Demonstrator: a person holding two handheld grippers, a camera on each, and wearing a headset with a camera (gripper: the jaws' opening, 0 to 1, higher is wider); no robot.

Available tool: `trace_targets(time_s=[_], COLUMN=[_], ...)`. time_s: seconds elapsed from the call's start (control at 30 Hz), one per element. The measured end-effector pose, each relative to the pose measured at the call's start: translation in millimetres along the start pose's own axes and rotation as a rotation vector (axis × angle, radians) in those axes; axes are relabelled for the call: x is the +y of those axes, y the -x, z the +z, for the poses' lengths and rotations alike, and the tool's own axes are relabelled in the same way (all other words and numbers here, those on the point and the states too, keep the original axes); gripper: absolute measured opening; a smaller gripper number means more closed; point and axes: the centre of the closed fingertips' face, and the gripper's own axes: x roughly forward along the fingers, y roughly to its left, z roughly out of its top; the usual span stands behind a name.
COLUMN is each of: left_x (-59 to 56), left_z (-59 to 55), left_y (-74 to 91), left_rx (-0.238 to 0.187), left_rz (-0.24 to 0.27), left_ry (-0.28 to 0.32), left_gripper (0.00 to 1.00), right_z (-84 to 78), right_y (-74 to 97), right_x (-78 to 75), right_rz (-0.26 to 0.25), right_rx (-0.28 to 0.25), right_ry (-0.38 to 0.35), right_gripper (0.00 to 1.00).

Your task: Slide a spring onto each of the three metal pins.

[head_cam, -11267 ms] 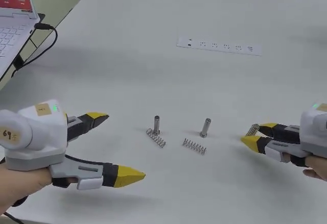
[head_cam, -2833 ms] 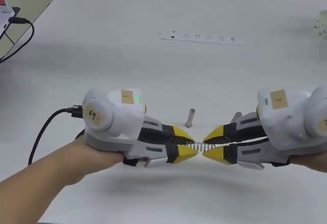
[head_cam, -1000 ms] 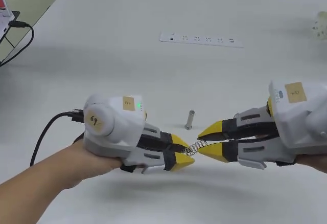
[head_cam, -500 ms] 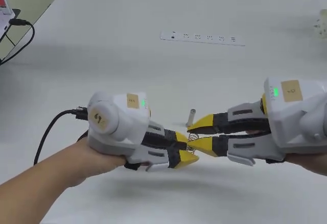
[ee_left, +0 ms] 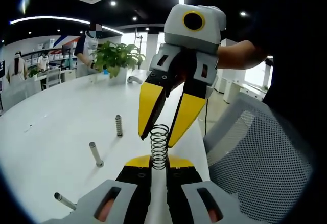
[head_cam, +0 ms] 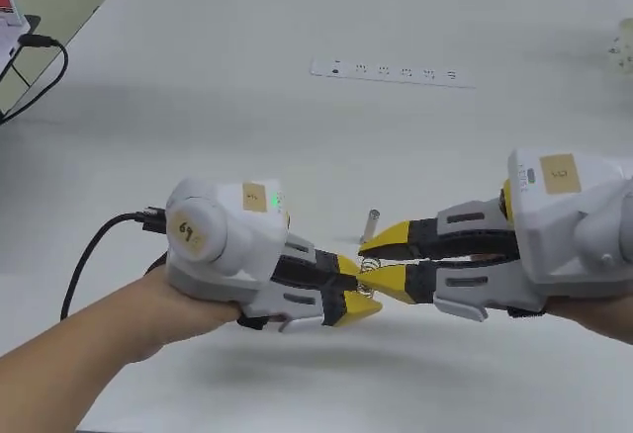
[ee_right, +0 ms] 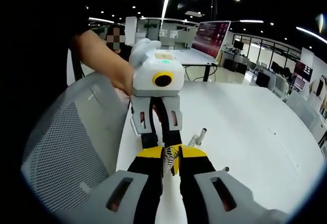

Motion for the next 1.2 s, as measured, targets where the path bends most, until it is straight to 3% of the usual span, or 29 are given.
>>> trace_targets(time_s=[0.03, 0.1, 1.1, 1.2], left_x=[1.2, 1.1, 5.8, 4.2], left_z=[5.1, 6.3, 7.5, 10.0], left_y=[0.7, 1.2, 8.5, 7.7], left_rx=[-0.028, -0.032, -0.046, -0.059], left_rz=[0.003, 0.002, 0.029, 0.018], left_ry=[0.008, 0.005, 0.044, 0.056], left_gripper=[0.02, 0.02, 0.03, 0.06], right_z=[-2.1, -3.5, 3.5, 4.8], right_y=[-0.4, -1.1, -5.6, -5.3], right_x=[0.2, 0.0, -3.6, -4.3], right_rz=[0.001, -0.006, -0.017, -0.02], right_rx=[0.013, 0.018, 0.004, 0.001], right_ry=[-0.003, -0.002, 0.005, 0.005], right_gripper=[0.09, 0.1, 0.08, 0.08])
